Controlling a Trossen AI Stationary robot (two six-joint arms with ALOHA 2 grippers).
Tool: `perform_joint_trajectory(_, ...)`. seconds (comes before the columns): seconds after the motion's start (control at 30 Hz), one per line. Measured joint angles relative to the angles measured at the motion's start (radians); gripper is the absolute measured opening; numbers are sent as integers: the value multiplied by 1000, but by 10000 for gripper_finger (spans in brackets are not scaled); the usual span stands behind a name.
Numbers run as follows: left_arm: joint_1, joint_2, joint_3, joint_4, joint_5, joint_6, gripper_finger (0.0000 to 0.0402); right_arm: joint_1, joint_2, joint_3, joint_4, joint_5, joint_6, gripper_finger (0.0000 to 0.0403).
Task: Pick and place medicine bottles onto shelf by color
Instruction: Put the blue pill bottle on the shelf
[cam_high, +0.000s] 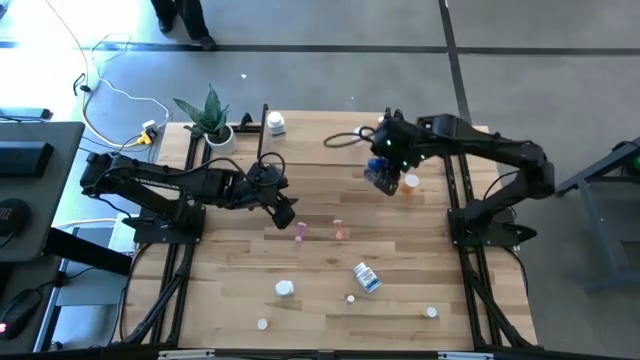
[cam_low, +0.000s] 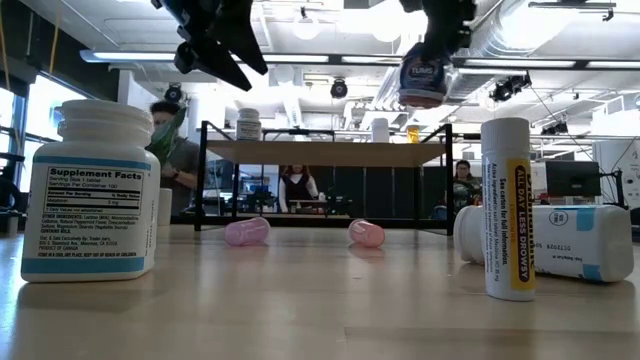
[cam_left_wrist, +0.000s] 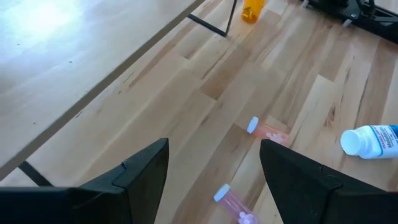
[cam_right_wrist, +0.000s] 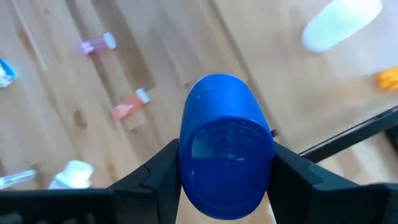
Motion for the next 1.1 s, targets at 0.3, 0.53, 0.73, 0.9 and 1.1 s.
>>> perform_joint_trajectory(0.3, 0, 0, 0, 0, 0, -44, 243, -143, 61, 43, 12, -1, -227, 171)
perform_joint_trajectory(0.53, 0, 0, 0, 0, 0, -71, 243, -234, 128, 43, 36, -2, -410, 171)
perform_joint_trajectory(0.73, 0, 0, 0, 0, -4, -72, 243, -258, 175, 45, 31, -3, -539, 172)
perform_joint_trajectory(0.9, 0, 0, 0, 0, -14, -80, 243, -258, 178, 46, 27, -3, -577, 172)
perform_joint_trajectory(1.1, 0, 0, 0, 0, -32, -86, 243, -259, 179, 46, 18, -24, -569, 172)
